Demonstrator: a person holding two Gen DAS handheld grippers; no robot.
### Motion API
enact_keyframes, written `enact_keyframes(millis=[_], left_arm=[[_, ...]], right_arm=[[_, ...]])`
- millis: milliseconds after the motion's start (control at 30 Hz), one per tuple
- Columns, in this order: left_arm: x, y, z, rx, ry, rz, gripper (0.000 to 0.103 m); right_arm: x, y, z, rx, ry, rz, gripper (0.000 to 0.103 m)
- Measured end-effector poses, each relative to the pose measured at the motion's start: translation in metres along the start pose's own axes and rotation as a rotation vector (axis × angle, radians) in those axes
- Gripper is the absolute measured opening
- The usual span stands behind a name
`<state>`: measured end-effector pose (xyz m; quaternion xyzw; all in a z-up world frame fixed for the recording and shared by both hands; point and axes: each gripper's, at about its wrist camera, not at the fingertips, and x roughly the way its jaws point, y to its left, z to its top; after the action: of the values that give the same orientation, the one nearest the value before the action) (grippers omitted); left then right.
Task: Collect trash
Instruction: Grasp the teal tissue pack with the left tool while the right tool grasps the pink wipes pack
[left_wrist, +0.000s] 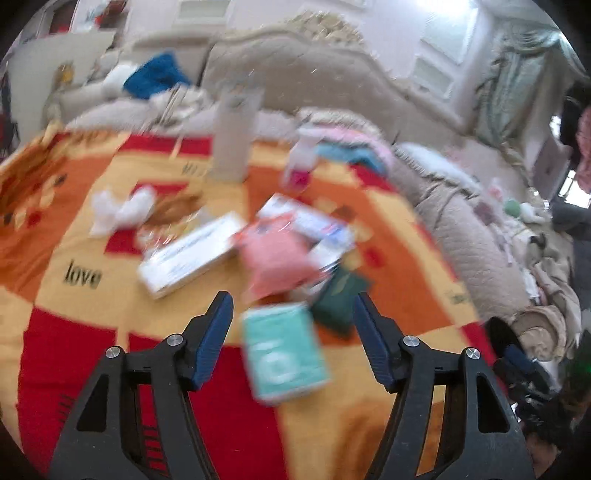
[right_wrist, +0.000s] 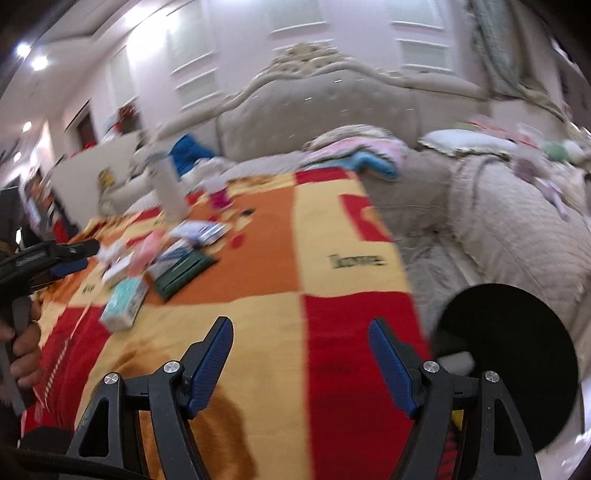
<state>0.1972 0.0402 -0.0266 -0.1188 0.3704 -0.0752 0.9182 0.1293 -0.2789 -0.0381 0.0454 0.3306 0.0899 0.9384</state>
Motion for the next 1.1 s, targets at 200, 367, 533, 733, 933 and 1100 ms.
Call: enact_keyframes(millis=[200,367,533,733,933,1100], left_arm=[[0.038,-0.004,-0.02,0.03,0.105,0.002,0.066],[0.056,-0.006,-0.024,0.032,0.156,0.058,0.063],[0.044,0.004,-0.027,0.006,0.128,0.069,0.036],[0.004,0.03,-0.037,0.085,0.04,0.118,0.035],[-0.003,0.061,-0.045,0.102,-0.038,0.215,0.036],[-0.004,0.074,-0.046,0.023,-0.062,0.178,0.036]], right_arm=[[0.014,0.018,-0.002,-0.028,0.017,0.032,0.073],[0.015,0.024,0.0,-0.028,0.012,0.051,0.073],[0.019,0.032,0.005,-0.027,0.003,0.069,0.073],[0.029,0.057,0.01,-0.029,-0.009,0.14,0.073],[0.062,0.099,0.034,-0.08,0.029,0.223,0.073],[0.114,0.162,0.075,-0.175,0.079,0.31,0.073]])
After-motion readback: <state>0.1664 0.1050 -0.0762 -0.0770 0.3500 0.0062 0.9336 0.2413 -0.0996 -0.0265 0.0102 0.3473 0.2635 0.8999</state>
